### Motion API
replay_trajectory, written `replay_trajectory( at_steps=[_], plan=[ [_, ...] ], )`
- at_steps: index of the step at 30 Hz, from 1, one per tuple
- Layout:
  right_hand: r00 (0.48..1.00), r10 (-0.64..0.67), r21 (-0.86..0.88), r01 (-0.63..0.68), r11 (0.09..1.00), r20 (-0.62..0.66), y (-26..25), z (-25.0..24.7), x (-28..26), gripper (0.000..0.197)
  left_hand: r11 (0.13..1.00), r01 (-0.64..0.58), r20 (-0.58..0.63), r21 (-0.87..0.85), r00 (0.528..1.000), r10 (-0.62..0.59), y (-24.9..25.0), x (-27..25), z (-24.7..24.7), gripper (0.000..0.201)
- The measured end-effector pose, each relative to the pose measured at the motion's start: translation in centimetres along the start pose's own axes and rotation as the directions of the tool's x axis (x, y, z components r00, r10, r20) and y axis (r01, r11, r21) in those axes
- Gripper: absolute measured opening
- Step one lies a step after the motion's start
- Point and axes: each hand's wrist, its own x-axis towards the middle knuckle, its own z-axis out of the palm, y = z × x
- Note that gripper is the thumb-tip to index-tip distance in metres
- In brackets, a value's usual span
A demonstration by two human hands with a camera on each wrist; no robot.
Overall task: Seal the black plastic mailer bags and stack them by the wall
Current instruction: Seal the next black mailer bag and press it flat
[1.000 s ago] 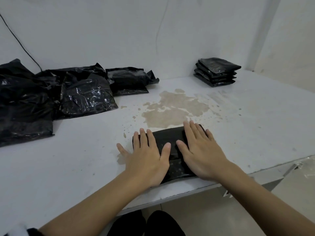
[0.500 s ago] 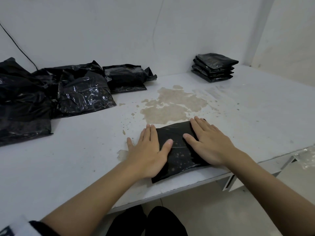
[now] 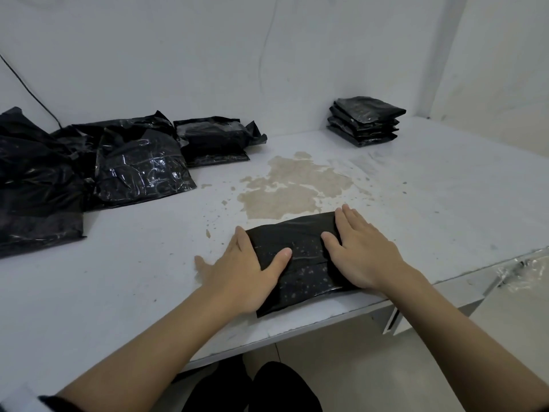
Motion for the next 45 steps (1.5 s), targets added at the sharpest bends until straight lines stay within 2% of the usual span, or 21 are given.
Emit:
replay_trajectory(
  at_steps=[3,5,6,8,10,15,19,21,23,26,29,33,35,36,37,38,39,40,41,43,45],
  plan=[
    [1.0,0.008,-0.018,-0.008,1.0,0.029,0.0,0.1,0.3,0.064,0.996,0.008,-0.069,0.087,0.998,-0.002,0.0,0.0,-0.1,0.095],
    [0.999,-0.001,0.036,-0.001,0.999,0.047,0.2,-0.1,0.6,0.064,0.97,-0.151,-0.16,0.193,0.97,0.183,-0.4,0.6,-0.3,0.088],
    [0.999,-0.009,0.1,0.004,0.995,0.052,0.4,-0.4,0.6,0.063,0.926,-0.285,-0.177,0.248,0.926,0.333,-0.6,1.0,-0.3,0.08],
    [0.997,-0.052,0.224,0.04,0.974,0.049,0.9,-1.2,0.7,0.057,0.767,-0.558,-0.116,0.316,0.78,0.615,-0.8,1.8,-0.5,0.062],
    [0.992,-0.108,0.184,0.093,0.979,0.071,1.6,-1.4,0.6,0.053,0.653,-0.719,-0.017,0.237,0.669,0.743,-0.9,2.4,-0.6,0.048],
    [0.984,-0.154,0.119,0.143,0.983,0.087,3.2,-0.7,0.4,0.051,0.646,-0.761,0.039,0.054,0.648,0.76,-1.5,2.6,-0.4,0.047],
    [0.989,-0.136,0.093,0.13,0.987,0.054,3.3,-0.4,0.5,0.054,0.651,-0.751,0.122,0.115,0.661,0.741,-1.3,2.3,-1.7,0.05],
    [0.99,-0.139,0.082,0.136,0.987,0.032,3.3,-0.2,0.4,0.054,0.647,-0.741,0.077,0.18,0.667,0.741,-0.5,2.4,-2.4,0.052],
    [0.99,-0.144,0.104,0.143,0.984,-0.003,3.3,0.0,0.1,0.054,0.596,-0.779,0.018,0.195,0.61,0.792,0.6,2.2,-2.4,0.062],
    [0.99,-0.115,0.143,0.126,0.982,-0.086,3.1,0.2,-0.3,0.051,0.514,-0.853,0.055,0.091,0.519,0.853,1.4,2.1,-1.1,0.073],
    [0.985,-0.052,0.072,0.065,0.995,-0.162,2.7,0.3,-0.7,0.048,0.479,-0.876,0.052,0.051,0.481,0.875,0.7,2.5,-0.2,0.056],
    [0.987,0.056,-0.052,-0.064,0.997,-0.151,2.7,0.4,-0.8,0.051,0.439,-0.88,0.074,0.179,0.457,0.886,0.6,2.8,0.4,0.062],
    [0.967,0.154,-0.005,-0.158,0.987,-0.204,3.3,0.3,-1.0,0.052,0.426,-0.881,0.076,0.205,0.449,0.89,0.6,3.0,0.6,0.064],
    [0.937,0.184,0.069,-0.171,0.983,-0.296,3.8,0.3,-1.4,0.05,0.425,-0.881,0.074,0.206,0.448,0.891,0.6,3.1,0.7,0.064],
    [0.87,0.2,0.183,-0.128,0.975,-0.451,4.3,0.6,-2.1,0.043,0.427,-0.88,0.072,0.208,0.449,0.891,0.6,3.2,0.7,0.064],
    [0.746,0.229,0.313,-0.028,0.949,-0.626,4.5,1.1,-3.0,0.034,0.427,-0.879,0.066,0.209,0.449,0.891,0.5,3.3,0.8,0.063],
    [0.586,0.297,0.425,0.091,0.901,-0.754,4.3,1.6,-4.1,0.025,0.425,-0.88,0.06,0.211,0.446,0.893,0.5,3.4,0.8,0.063],
    [0.445,0.404,0.525,0.19,0.83,-0.799,4.2,2.1,-5.2,0.018,0.419,-0.882,0.06,0.215,0.44,0.896,0.5,3.4,0.9,0.063],
    [0.361,0.543,0.639,0.248,0.728,-0.758,4.2,2.6,-6.1,0.013,0.412,-0.884,0.062,0.222,0.434,0.899,0.5,3.5,0.9,0.064],
    [0.331,0.826,0.882,0.289,0.372,-0.456,4.9,3.3,-6.8,0.012,0.404,-0.884,0.066,0.234,0.429,0.901,0.5,3.5,1.0,0.064],
    [0.364,0.931,0.942,0.321,-0.101,-0.024,6.6,2.9,-6.7,0.023,0.403,-0.888,0.053,0.221,0.424,0.904,0.5,3.6,1.0,0.065]
  ],
)
